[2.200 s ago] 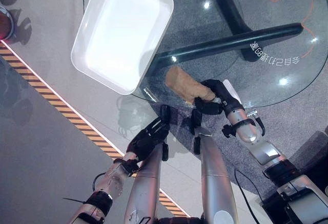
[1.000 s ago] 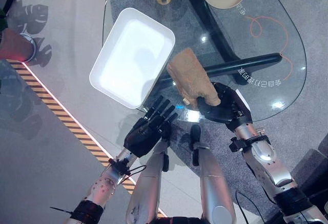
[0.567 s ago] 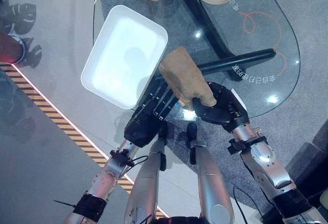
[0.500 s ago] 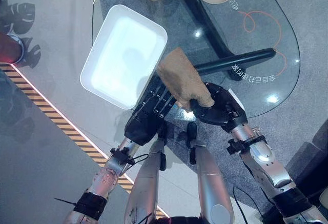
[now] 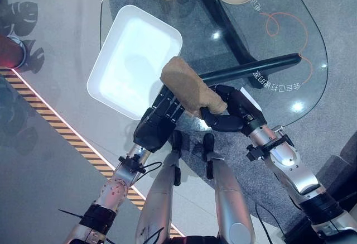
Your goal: Wipe the table with a cloth and put it in the basket.
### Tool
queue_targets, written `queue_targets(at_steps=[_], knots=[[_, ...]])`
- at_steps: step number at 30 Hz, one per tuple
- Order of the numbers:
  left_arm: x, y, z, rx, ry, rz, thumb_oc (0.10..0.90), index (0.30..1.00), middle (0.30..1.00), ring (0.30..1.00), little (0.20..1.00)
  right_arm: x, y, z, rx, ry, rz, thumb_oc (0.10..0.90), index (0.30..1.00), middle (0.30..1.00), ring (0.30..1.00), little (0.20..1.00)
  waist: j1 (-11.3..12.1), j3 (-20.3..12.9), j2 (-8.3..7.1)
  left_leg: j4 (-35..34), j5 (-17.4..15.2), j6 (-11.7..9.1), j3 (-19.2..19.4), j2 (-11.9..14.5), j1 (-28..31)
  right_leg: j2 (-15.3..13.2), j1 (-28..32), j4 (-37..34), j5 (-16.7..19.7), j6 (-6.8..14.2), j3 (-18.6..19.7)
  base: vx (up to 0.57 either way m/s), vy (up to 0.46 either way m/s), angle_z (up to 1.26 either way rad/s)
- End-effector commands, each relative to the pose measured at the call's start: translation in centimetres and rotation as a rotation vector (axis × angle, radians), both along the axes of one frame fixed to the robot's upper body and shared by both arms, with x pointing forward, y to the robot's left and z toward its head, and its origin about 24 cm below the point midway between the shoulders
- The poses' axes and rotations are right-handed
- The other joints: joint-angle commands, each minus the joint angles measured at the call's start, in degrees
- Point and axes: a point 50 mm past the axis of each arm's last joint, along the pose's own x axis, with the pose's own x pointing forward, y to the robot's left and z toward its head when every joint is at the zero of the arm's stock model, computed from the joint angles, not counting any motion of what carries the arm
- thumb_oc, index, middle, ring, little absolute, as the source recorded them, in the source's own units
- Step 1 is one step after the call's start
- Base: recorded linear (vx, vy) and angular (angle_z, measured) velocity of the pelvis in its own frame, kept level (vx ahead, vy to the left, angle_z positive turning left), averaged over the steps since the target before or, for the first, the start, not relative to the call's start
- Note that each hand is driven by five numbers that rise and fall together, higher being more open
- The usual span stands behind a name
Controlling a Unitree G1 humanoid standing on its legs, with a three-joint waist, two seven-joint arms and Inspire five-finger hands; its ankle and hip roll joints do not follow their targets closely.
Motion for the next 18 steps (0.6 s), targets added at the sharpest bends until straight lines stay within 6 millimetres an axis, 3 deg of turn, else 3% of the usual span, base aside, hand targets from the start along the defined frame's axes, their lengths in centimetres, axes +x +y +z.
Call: queue_targets(at_steps=[1, 4, 6, 7, 18], knots=[[-0.4, -2.2, 4.7, -0.084, -0.237, -0.108, 0.8, 0.9, 0.9, 0.9, 0.9, -2.7, 4.8, 3.8, -0.053, -0.217, 0.265, 0.1, 0.3, 0.3, 0.3, 0.2, -0.07, -1.59, -1.29, 12.22, -6.77, 1.06, -1.0, -0.9, -4.3, 0.38, 2.93, -8.73, 5.09, 2.01, -2.55, 0.0, 0.0, 0.0], [-0.4, -2.3, 4.8, -0.093, -0.242, -0.113, 0.8, 0.9, 0.9, 0.9, 0.9, -2.5, 4.8, 3.4, -0.079, -0.202, 0.254, 0.1, 0.3, 0.3, 0.3, 0.2, -0.08, -1.59, -1.26, 12.15, -6.72, 1.04, -0.96, -0.97, -4.4, 0.42, 2.83, -8.77, 5.07, 2.0, -2.59, 0.0, 0.0, 0.0], [-0.8, -2.8, 5.1, -0.349, -0.201, -0.196, 0.8, 0.9, 0.9, 0.9, 0.9, -2.2, 5.1, 2.8, -0.133, -0.181, 0.246, 0.1, 0.3, 0.3, 0.3, 0.2, -0.04, -1.59, -1.06, 11.93, -6.45, 1.01, -1.04, -1.08, -4.71, 0.48, 2.45, -8.78, 5.15, 1.88, -2.5, 0.0, 0.0, 0.0], [-0.8, -2.8, 5.2, -0.371, -0.208, -0.202, 0.8, 0.9, 0.9, 0.9, 0.9, -2.1, 5.2, 2.7, -0.144, -0.177, 0.244, 0.1, 0.3, 0.3, 0.3, 0.2, -0.01, -1.59, -1.1, 12.09, -6.64, 1.01, -1.04, -1.1, -4.73, 0.46, 2.4, -8.66, 4.99, 1.87, -2.48, 0.0, 0.0, 0.0], [-1.1, -3.2, 6.8, -0.385, -0.308, -0.199, 0.8, 0.9, 0.9, 0.9, 0.9, -1.6, 5.7, 1.7, -0.334, -0.157, 0.247, 0.1, 0.3, 0.3, 0.3, 0.2, 0.45, -1.59, -0.88, 11.24, -6.27, 1.07, -1.07, -1.53, -4.82, 0.43, 2.17, -9.15, 5.3, 1.73, -2.63, 0.0, 0.0, 0.0]])
